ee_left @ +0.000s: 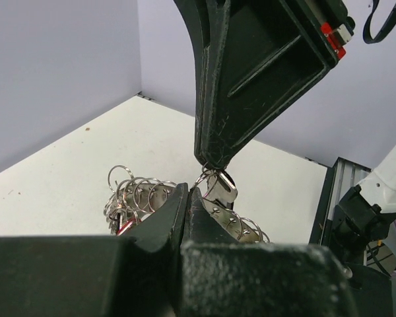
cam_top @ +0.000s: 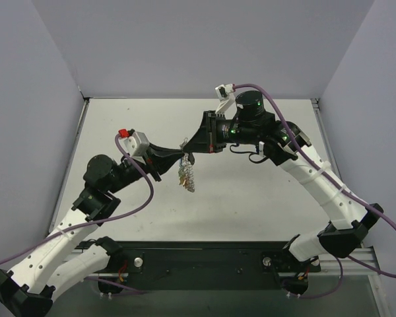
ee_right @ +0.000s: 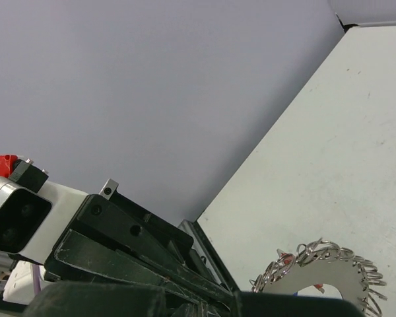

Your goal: Put the keys on the keyring

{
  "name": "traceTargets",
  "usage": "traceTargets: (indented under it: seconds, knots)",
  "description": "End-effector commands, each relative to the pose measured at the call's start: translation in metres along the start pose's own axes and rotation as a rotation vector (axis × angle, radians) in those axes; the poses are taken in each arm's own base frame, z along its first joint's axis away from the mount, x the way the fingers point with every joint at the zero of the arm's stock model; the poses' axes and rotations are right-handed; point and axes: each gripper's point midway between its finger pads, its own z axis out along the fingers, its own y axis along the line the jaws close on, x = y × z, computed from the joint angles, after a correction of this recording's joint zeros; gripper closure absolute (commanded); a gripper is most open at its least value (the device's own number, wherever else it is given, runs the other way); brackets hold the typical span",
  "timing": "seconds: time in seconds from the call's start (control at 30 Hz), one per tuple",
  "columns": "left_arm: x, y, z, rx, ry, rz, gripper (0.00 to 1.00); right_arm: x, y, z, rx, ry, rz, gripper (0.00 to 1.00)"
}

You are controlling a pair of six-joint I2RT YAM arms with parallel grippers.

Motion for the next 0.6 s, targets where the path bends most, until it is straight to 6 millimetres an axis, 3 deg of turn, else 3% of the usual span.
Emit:
traceTargets:
  seconds: [0.0,0.37,0.57]
  knots:
    - [-0.041,0.008,0.006,-0.058,-0.152,0.042,1.00,-0.001,0.026,-0.005,-0.051,0.005,-0.025,1.00]
    - [-0.041,0.006,0.011,-0.052,-0.164,0.040,1.00,-0.004,0.030,0.005,-0.042,-0.002,-0.026,1.00]
    - [-0.051,0.007,0.011,-0.067,-0.210,0.042,1.00,-0.006,0.028,0.008,-0.021,-0.013,-0.014,1.00]
